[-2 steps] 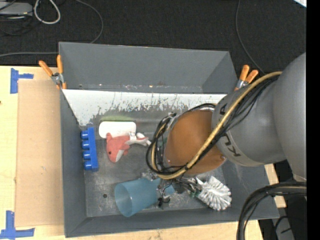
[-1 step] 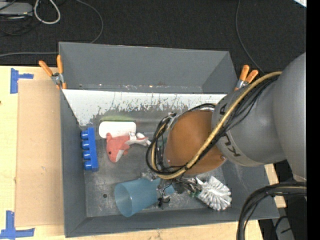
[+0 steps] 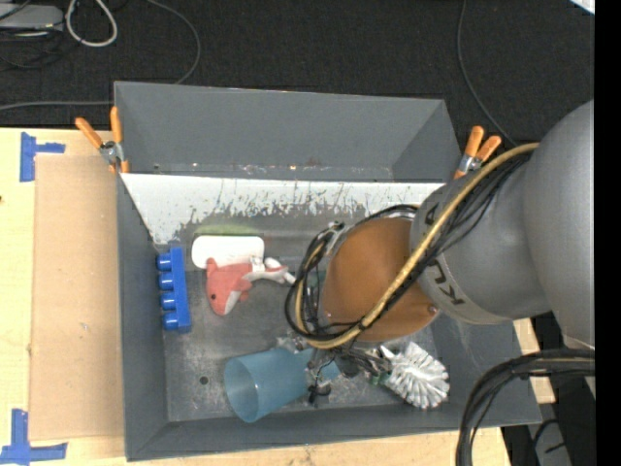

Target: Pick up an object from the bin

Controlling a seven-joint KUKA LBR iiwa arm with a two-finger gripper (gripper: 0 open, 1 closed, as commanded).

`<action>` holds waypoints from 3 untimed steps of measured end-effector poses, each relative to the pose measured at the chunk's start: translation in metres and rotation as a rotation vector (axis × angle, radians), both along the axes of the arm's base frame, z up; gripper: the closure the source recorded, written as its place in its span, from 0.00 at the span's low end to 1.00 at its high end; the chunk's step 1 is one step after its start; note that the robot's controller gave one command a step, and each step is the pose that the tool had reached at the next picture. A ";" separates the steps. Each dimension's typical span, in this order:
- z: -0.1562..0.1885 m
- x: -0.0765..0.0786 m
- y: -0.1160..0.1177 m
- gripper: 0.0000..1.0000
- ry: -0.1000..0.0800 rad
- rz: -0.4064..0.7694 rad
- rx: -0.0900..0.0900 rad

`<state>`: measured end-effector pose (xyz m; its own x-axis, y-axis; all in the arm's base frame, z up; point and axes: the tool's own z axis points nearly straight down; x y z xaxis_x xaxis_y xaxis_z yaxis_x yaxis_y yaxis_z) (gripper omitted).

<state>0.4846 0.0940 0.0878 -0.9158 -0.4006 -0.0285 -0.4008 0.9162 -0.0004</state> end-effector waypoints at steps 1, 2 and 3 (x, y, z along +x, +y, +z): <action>0.026 0.024 0.007 1.00 -0.004 0.381 -0.009; -0.010 0.013 -0.011 1.00 0.009 0.011 -0.003; -0.015 0.036 -0.003 1.00 -0.014 0.409 -0.009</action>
Offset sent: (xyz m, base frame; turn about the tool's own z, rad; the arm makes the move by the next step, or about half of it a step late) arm 0.0099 -0.0150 -0.0178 0.0055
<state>0.5204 0.0905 0.0725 -0.6806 -0.7319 -0.0345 -0.7319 0.6813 -0.0160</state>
